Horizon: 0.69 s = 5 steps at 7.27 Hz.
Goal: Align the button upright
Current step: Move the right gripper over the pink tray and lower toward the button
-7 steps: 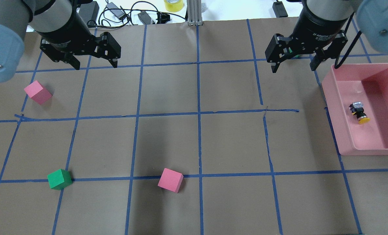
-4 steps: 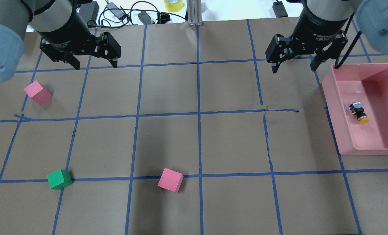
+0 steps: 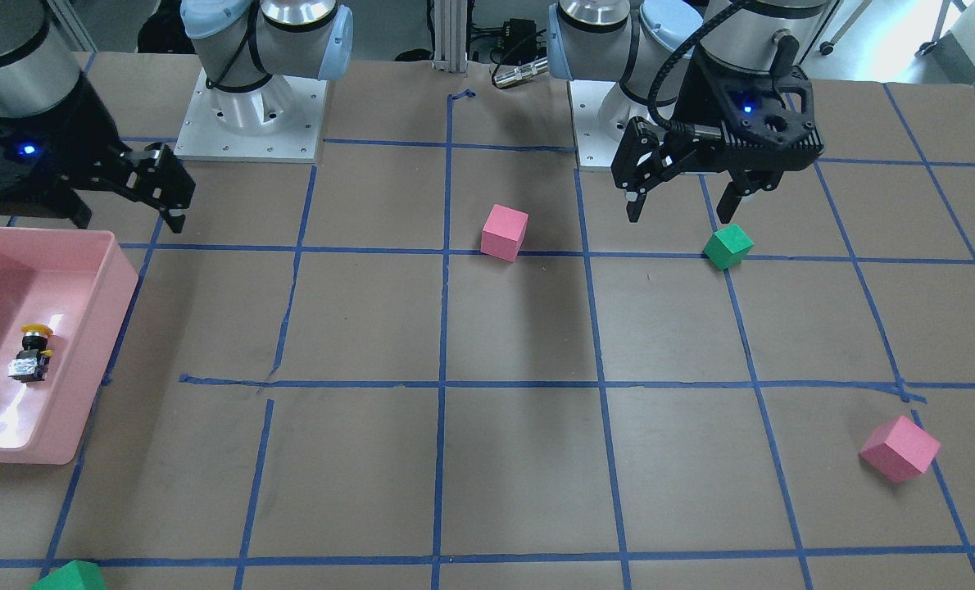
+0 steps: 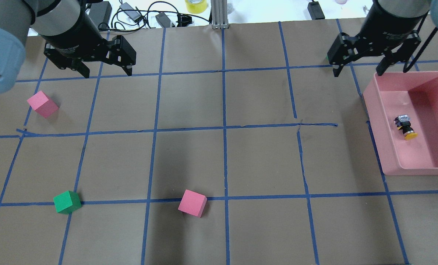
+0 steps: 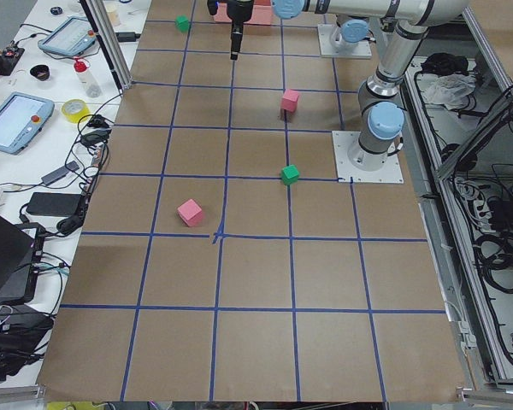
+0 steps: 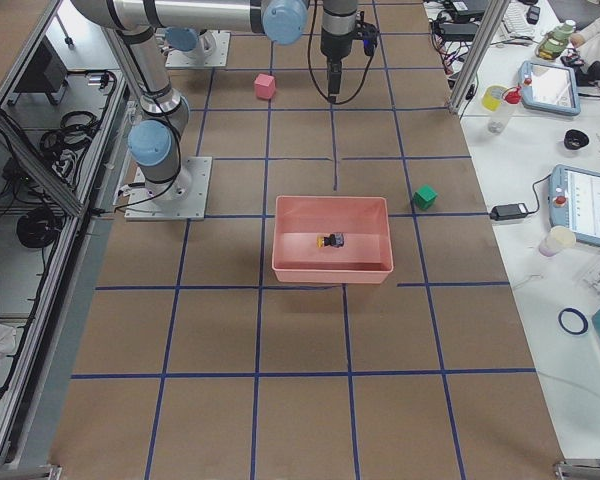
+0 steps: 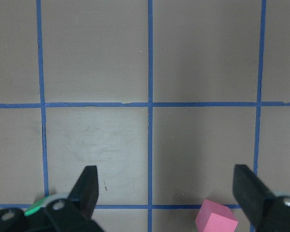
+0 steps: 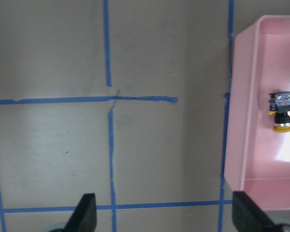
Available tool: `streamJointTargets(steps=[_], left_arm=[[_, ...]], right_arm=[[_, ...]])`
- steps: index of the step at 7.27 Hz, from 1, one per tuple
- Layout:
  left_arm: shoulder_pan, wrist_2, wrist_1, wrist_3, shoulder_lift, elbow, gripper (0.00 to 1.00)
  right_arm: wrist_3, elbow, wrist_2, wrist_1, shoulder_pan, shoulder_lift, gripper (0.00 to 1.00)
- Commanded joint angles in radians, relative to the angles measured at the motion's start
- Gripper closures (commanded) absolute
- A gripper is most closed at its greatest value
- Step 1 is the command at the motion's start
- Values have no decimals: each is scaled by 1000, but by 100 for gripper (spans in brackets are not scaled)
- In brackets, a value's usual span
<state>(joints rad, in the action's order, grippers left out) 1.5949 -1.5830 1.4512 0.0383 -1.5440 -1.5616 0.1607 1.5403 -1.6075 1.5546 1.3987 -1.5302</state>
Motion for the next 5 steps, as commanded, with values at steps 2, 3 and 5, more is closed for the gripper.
streamJointTargets(steps=[2, 3, 5], left_arm=[[-1, -2, 0, 0, 1, 0, 0], [0, 0, -2, 0, 1, 0, 0], [-1, 0, -5, 2, 1, 0, 0]], right_arm=[[163, 67, -23, 133, -246, 94, 0], [213, 117, -37, 263, -277, 123, 0], [246, 205, -32, 417, -363, 188, 0]])
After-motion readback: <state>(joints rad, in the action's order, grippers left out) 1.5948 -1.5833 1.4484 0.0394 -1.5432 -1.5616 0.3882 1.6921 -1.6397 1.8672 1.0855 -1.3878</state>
